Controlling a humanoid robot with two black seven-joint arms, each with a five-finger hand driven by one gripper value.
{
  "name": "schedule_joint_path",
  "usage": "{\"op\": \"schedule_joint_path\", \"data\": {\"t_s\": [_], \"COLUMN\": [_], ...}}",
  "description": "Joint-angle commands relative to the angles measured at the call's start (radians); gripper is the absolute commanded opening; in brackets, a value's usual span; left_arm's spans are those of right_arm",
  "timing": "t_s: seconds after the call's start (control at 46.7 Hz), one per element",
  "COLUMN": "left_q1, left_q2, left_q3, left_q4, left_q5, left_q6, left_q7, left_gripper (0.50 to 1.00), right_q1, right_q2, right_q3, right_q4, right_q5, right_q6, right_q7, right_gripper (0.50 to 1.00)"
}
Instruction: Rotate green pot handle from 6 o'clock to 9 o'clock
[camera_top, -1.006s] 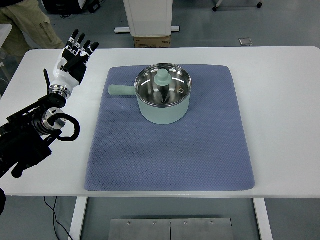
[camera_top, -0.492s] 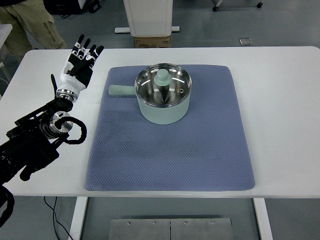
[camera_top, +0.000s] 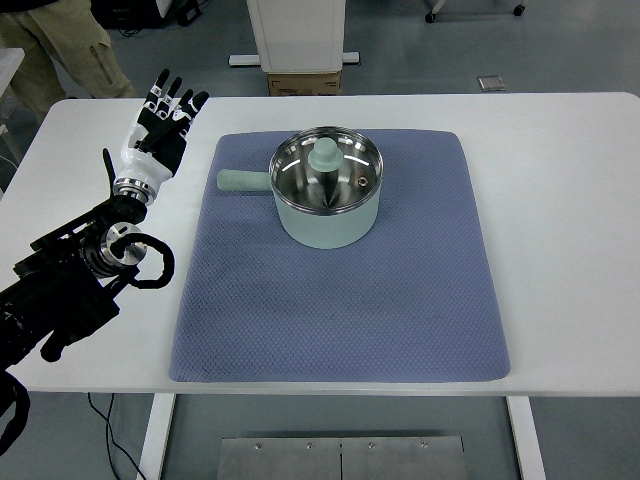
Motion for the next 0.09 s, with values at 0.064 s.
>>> {"op": "schedule_joint_path", "data": {"t_s": [0.064], "left_q1": [0.0], "left_q2": [0.001], "left_q3": [-0.001], "left_q4": [0.0], "left_q5": [0.0], "left_q6": [0.0], "left_q7": [0.0], "left_gripper": [1.0], "right_q1": [0.0], "right_q2": [0.0], "right_q3": [0.0], "right_q4": [0.0], "right_q5": [0.002], "right_q6": [0.0], "right_q7": [-0.001], "right_gripper": [1.0]}}
